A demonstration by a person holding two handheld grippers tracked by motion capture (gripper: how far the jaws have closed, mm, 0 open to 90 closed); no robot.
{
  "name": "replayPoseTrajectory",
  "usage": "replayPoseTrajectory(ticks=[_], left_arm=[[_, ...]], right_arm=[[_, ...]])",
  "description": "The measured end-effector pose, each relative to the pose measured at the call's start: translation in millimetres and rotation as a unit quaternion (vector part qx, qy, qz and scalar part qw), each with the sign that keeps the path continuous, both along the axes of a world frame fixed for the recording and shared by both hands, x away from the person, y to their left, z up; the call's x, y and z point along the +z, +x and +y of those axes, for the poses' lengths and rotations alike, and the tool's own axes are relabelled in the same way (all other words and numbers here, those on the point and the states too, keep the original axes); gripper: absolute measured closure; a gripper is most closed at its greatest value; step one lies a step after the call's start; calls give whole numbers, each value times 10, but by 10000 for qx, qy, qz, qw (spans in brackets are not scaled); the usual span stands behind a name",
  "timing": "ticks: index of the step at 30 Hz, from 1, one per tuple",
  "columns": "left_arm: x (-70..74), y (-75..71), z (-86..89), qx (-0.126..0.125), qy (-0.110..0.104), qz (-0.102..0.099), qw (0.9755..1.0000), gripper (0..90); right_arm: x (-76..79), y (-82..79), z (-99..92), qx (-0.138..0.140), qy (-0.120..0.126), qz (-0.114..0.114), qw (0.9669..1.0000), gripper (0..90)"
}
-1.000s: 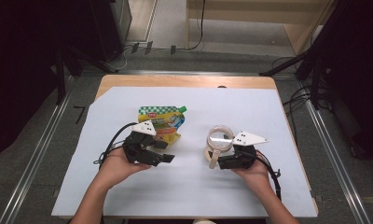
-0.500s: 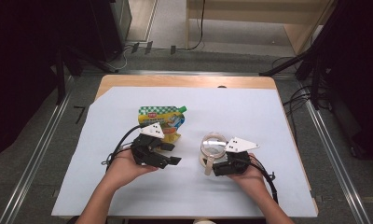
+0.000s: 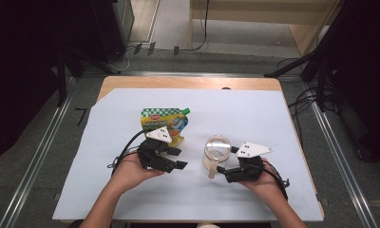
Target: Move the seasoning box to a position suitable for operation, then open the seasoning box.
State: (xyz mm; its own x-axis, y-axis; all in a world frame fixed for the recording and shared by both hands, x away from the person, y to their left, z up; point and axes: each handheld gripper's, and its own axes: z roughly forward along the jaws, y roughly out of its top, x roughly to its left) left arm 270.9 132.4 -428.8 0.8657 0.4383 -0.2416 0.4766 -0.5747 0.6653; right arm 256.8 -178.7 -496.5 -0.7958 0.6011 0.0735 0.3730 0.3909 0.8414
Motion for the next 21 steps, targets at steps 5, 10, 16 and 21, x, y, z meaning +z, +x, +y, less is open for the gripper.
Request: replayPoseTrajectory(ticks=[5, 10, 16, 21], left_arm=[[-29, 6, -59, -46, -146, 96, 9998, 528], [-62, 2, -180, -90, -72, 67, 9999, 668], [-117, 30, -276, -90, -95, 173, 9998, 858], [-175, 29, -393, -302, -25, 352, 9989, 900]], right_arm=[[80, -99, -130, 33, -27, 128, 9999, 255], [148, -201, -250, -98, -41, 212, 9997, 353], [269, -217, -376, -131, 328, 332, 9988, 467], [293, -179, -396, -203, 289, 342, 9988, 522]])
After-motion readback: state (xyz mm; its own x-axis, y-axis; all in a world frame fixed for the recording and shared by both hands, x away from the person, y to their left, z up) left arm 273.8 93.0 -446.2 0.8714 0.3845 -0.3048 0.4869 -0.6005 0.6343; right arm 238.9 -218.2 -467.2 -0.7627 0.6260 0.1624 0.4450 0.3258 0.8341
